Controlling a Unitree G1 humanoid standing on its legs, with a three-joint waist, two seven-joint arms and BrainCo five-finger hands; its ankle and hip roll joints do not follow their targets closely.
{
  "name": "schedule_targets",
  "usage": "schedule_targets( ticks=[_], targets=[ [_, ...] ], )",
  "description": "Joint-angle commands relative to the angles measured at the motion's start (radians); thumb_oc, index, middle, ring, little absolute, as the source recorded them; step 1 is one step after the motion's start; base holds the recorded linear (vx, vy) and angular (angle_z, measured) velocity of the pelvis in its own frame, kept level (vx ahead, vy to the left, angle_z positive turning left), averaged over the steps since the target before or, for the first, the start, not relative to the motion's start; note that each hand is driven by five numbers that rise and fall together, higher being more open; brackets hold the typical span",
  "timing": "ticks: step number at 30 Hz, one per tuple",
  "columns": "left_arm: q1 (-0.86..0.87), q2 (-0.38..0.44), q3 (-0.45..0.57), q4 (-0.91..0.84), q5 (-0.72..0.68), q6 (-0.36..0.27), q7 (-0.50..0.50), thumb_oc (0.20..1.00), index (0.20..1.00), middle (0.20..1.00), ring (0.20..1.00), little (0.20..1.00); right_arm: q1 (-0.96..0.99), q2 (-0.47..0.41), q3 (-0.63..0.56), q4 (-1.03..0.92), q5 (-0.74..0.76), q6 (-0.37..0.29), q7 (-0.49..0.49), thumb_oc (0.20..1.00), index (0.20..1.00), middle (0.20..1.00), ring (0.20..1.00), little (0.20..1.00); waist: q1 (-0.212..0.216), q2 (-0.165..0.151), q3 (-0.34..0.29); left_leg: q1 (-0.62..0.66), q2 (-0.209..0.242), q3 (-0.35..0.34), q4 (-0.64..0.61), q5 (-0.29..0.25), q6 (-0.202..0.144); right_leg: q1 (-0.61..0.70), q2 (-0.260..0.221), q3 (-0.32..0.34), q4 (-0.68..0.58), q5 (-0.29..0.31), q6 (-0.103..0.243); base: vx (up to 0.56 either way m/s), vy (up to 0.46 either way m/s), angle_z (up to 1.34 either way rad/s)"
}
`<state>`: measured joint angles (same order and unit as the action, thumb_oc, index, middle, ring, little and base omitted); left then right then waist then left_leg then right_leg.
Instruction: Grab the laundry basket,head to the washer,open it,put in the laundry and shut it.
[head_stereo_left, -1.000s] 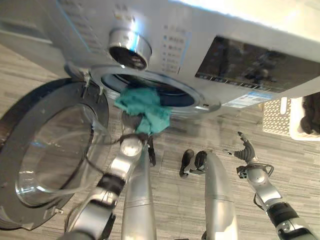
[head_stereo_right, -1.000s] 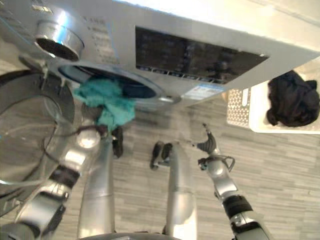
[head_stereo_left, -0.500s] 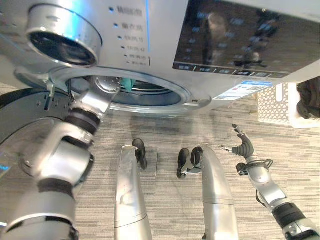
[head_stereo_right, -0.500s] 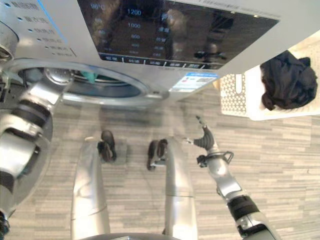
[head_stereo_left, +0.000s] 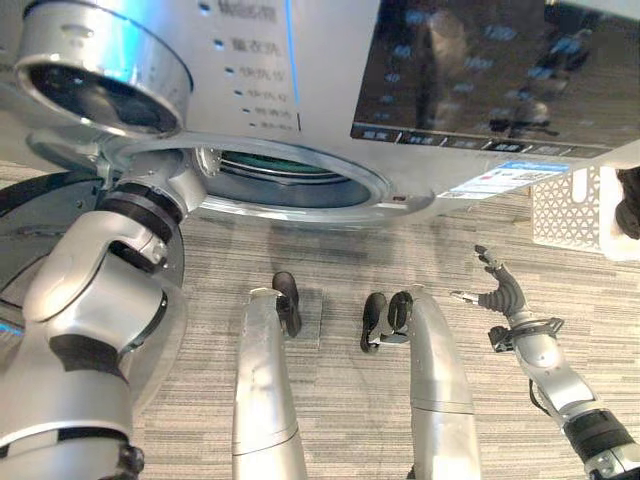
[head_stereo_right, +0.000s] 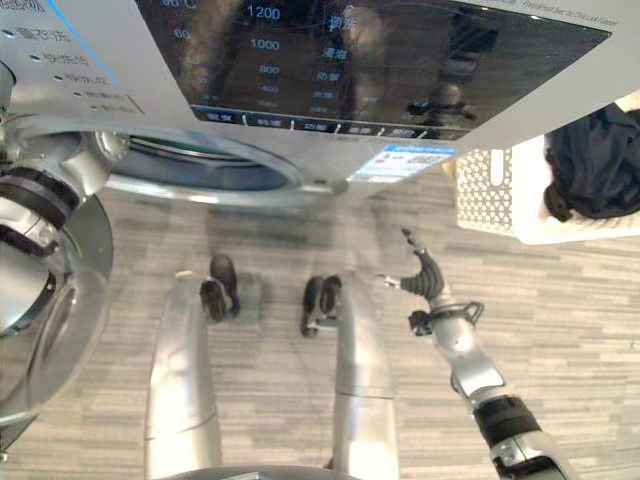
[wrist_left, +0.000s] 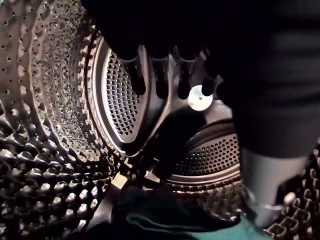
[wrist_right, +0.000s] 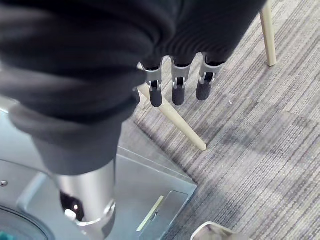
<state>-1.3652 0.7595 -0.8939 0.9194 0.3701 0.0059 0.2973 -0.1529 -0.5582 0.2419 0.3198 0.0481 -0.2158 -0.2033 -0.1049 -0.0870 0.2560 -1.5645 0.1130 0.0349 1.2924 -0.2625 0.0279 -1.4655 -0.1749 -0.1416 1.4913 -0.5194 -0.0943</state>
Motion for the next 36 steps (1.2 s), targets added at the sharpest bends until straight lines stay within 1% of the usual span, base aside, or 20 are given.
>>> schedule_targets(
  ticks=[1, 5, 8, 10, 11, 12, 14, 16, 19, 21, 23, 24, 25, 26, 27, 28, 31, 32, 33, 36],
  targets=[
    [-0.004, 0.016, 0.12, -0.017, -0.051, -0.023, 0.069, 1.0, 1.0, 1.0, 1.0, 1.0, 0.027, -0.033, -0.032, -0.074, 0.001, -0.034, -0.013, 1.0, 1.0, 1.0, 1.0, 1.0, -0.037, 0.045, -0.016, 0.017, -0.005, -0.058, 0.058, -0.122, 0.039, 0.009, 0.041, 0.079, -0.182, 0.119, 0.056, 0.0, 0.0, 0.0],
    [0.127, -0.005, 0.238, -0.122, -0.168, -0.049, 0.106, 1.0, 1.0, 1.0, 1.0, 1.0, 0.024, 0.002, -0.022, -0.052, -0.02, -0.015, -0.028, 1.0, 1.0, 1.0, 1.0, 1.0, -0.022, 0.045, -0.021, 0.051, -0.006, -0.054, 0.022, -0.112, 0.036, 0.043, 0.034, 0.072, -0.208, 0.122, 0.058, -0.02, -0.004, 0.03],
    [0.348, -0.083, 0.399, -0.23, -0.332, -0.085, 0.102, 1.0, 1.0, 1.0, 1.0, 1.0, 0.006, 0.038, -0.013, -0.011, -0.044, 0.026, -0.045, 1.0, 1.0, 1.0, 1.0, 1.0, -0.003, 0.041, -0.027, 0.138, -0.005, -0.044, -0.073, -0.089, 0.026, 0.124, 0.031, 0.062, -0.294, 0.139, 0.06, -0.06, 0.006, 0.05],
    [0.357, -0.081, 0.405, -0.236, -0.332, -0.083, 0.101, 1.0, 1.0, 1.0, 1.0, 1.0, 0.006, 0.036, -0.009, -0.011, -0.045, 0.026, -0.045, 1.0, 1.0, 1.0, 1.0, 1.0, -0.006, 0.043, -0.025, 0.147, -0.005, -0.043, -0.08, -0.086, 0.026, 0.132, 0.032, 0.061, -0.3, 0.142, 0.06, -0.05, 0.007, 0.15],
    [0.516, -0.142, 0.484, -0.302, -0.381, -0.095, 0.093, 1.0, 1.0, 1.0, 1.0, 1.0, -0.005, 0.06, -0.018, 0.026, -0.066, 0.057, -0.06, 1.0, 1.0, 1.0, 1.0, 1.0, 0.01, 0.04, -0.027, 0.224, -0.005, -0.036, -0.179, -0.059, 0.013, 0.204, 0.031, 0.05, -0.394, 0.162, 0.068, -0.07, 0.004, 0.18],
    [0.522, -0.142, 0.488, -0.307, -0.38, -0.093, 0.093, 1.0, 1.0, 1.0, 1.0, 1.0, -0.005, 0.058, -0.016, 0.027, -0.066, 0.057, -0.06, 1.0, 1.0, 1.0, 1.0, 1.0, 0.008, 0.041, -0.025, 0.231, -0.005, -0.036, -0.185, -0.057, 0.013, 0.211, 0.032, 0.049, -0.4, 0.165, 0.068, -0.08, 0.002, 0.15],
    [0.639, -0.18, 0.531, -0.356, -0.389, -0.101, 0.08, 1.0, 1.0, 1.0, 1.0, 1.0, -0.006, 0.073, -0.029, 0.053, -0.079, 0.073, -0.069, 1.0, 1.0, 1.0, 1.0, 1.0, 0.02, 0.041, -0.024, 0.296, -0.008, -0.03, -0.254, -0.036, 0.002, 0.27, 0.031, 0.042, -0.466, 0.184, 0.078, -0.05, -0.004, 0.04],
    [0.773, -0.226, 0.571, -0.392, -0.405, -0.103, 0.06, 1.0, 1.0, 1.0, 1.0, 1.0, -0.005, 0.087, -0.027, 0.082, -0.094, 0.092, -0.071, 1.0, 1.0, 1.0, 1.0, 1.0, 0.029, 0.041, -0.016, 0.401, -0.008, -0.019, -0.341, -0.009, -0.008, 0.358, 0.032, 0.034, -0.541, 0.21, 0.088, -0.02, -0.002, -0.01],
    [0.938, -0.275, 0.614, -0.431, -0.426, -0.117, 0.022, 1.0, 1.0, 1.0, 1.0, 1.0, 0.006, 0.101, -0.043, 0.116, -0.108, 0.113, -0.062, 1.0, 1.0, 1.0, 1.0, 1.0, 0.042, 0.039, -0.012, 0.537, -0.014, -0.006, -0.453, 0.016, -0.006, 0.468, 0.041, 0.021, -0.628, 0.239, 0.105, 0.03, 0.016, 0.0],
    [1.051, -0.3, 0.651, -0.444, -0.452, -0.127, -0.007, 1.0, 1.0, 1.0, 1.0, 1.0, 0.03, 0.111, -0.058, 0.136, -0.11, 0.12, -0.056, 1.0, 1.0, 1.0, 1.0, 1.0, 0.048, 0.035, -0.004, 0.664, -0.017, 0.004, -0.548, 0.038, -0.007, 0.585, 0.05, 0.01, -0.72, 0.267, 0.115, 0.07, 0.007, -0.05],
    [1.097, -0.313, 0.663, -0.441, -0.466, -0.127, -0.019, 1.0, 1.0, 1.0, 1.0, 1.0, 0.041, 0.117, -0.062, 0.146, -0.11, 0.123, -0.048, 1.0, 1.0, 1.0, 1.0, 1.0, 0.051, 0.034, -0.003, 0.724, -0.019, 0.006, -0.596, 0.049, -0.008, 0.643, 0.051, 0.006, -0.765, 0.278, 0.12, 0.11, -0.002, -0.14],
    [1.176, -0.326, 0.688, -0.426, -0.479, -0.13, -0.039, 1.0, 1.0, 1.0, 1.0, 1.0, 0.063, 0.124, -0.078, 0.17, -0.108, 0.126, -0.037, 1.0, 1.0, 1.0, 1.0, 1.0, 0.054, 0.034, -0.013, 0.829, -0.027, 0.016, -0.682, 0.069, -0.011, 0.742, 0.056, 0.002, -0.852, 0.304, 0.133, 0.09, -0.006, -0.15],
    [1.18, -0.326, 0.689, -0.428, -0.479, -0.13, -0.04, 1.0, 1.0, 1.0, 1.0, 1.0, 0.065, 0.124, -0.077, 0.169, -0.108, 0.126, -0.037, 1.0, 1.0, 1.0, 1.0, 1.0, 0.054, 0.032, -0.004, 0.848, -0.027, 0.018, -0.695, 0.074, -0.011, 0.759, 0.057, 0.003, -0.863, 0.308, 0.133, 0.23, -0.026, -0.09],
    [1.252, -0.342, 0.704, -0.39, -0.492, -0.123, -0.073, 1.0, 1.0, 1.0, 1.0, 1.0, 0.085, 0.127, -0.087, 0.195, -0.114, 0.132, -0.021, 1.0, 1.0, 1.0, 1.0, 1.0, 0.055, 0.032, -0.01, 0.973, -0.032, 0.026, -0.798, 0.104, -0.019, 0.886, 0.061, -0.007, -0.967, 0.337, 0.146, 0.13, -0.021, -0.01],
    [1.253, -0.342, 0.705, -0.391, -0.492, -0.123, -0.074, 1.0, 1.0, 1.0, 1.0, 1.0, 0.085, 0.127, -0.086, 0.195, -0.114, 0.132, -0.021, 1.0, 1.0, 1.0, 1.0, 1.0, 0.055, 0.031, -0.006, 0.982, -0.033, 0.027, -0.804, 0.107, -0.019, 0.894, 0.061, -0.007, -0.972, 0.339, 0.146, 0.27, -0.044, -0.04],
    [1.327, -0.353, 0.714, -0.319, -0.459, -0.115, -0.117, 1.0, 1.0, 1.0, 1.0, 1.0, 0.111, 0.131, -0.094, 0.237, -0.141, 0.133, 0.003, 1.0, 1.0, 1.0, 1.0, 1.0, 0.05, 0.032, -0.033, 1.154, -0.034, 0.053, -0.975, 0.191, -0.028, 1.06, 0.075, -0.011, -1.13, 0.406, 0.158, 0.13, -0.025, -0.11],
    [1.349, -0.351, 0.716, -0.302, -0.436, -0.114, -0.13, 1.0, 1.0, 1.0, 1.0, 1.0, 0.122, 0.13, -0.094, 0.251, -0.151, 0.131, 0.012, 1.0, 1.0, 1.0, 1.0, 1.0, 0.048, 0.033, -0.041, 1.222, -0.031, 0.066, -1.031, 0.207, -0.035, 1.119, 0.082, -0.004, -1.175, 0.421, 0.164, 0.21, -0.01, -0.14],
    [1.412, -0.351, 0.714, -0.276, -0.387, -0.114, -0.154, 1.0, 1.0, 1.0, 1.0, 1.0, 0.16, 0.131, -0.104, 0.269, -0.163, 0.126, 0.029, 1.0, 1.0, 1.0, 1.0, 1.0, 0.045, 0.035, -0.08, 1.362, -0.029, 0.084, -1.153, 0.247, -0.048, 1.245, 0.107, 0.011, -1.295, 0.455, 0.18, 0.23, -0.019, -0.16],
    [1.412, -0.351, 0.715, -0.276, -0.387, -0.114, -0.154, 1.0, 1.0, 1.0, 1.0, 1.0, 0.16, 0.131, -0.104, 0.269, -0.163, 0.126, 0.029, 1.0, 1.0, 1.0, 1.0, 1.0, 0.045, 0.035, -0.081, 1.362, -0.029, 0.084, -1.158, 0.251, -0.048, 1.244, 0.107, 0.011, -1.299, 0.459, 0.18, 0.29, -0.035, -0.27],
    [1.434, -0.356, 0.708, -0.256, -0.354, -0.112, -0.162, 1.0, 1.0, 1.0, 1.0, 1.0, 0.187, 0.133, -0.112, 0.276, -0.165, 0.123, 0.041, 1.0, 1.0, 1.0, 1.0, 1.0, 0.041, 0.038, -0.116, 1.452, -0.038, 0.091, -1.223, 0.26, -0.051, 1.329, 0.121, 0.037, -1.387, 0.486, 0.187, 0.15, -0.017, -0.29]
  ],
)
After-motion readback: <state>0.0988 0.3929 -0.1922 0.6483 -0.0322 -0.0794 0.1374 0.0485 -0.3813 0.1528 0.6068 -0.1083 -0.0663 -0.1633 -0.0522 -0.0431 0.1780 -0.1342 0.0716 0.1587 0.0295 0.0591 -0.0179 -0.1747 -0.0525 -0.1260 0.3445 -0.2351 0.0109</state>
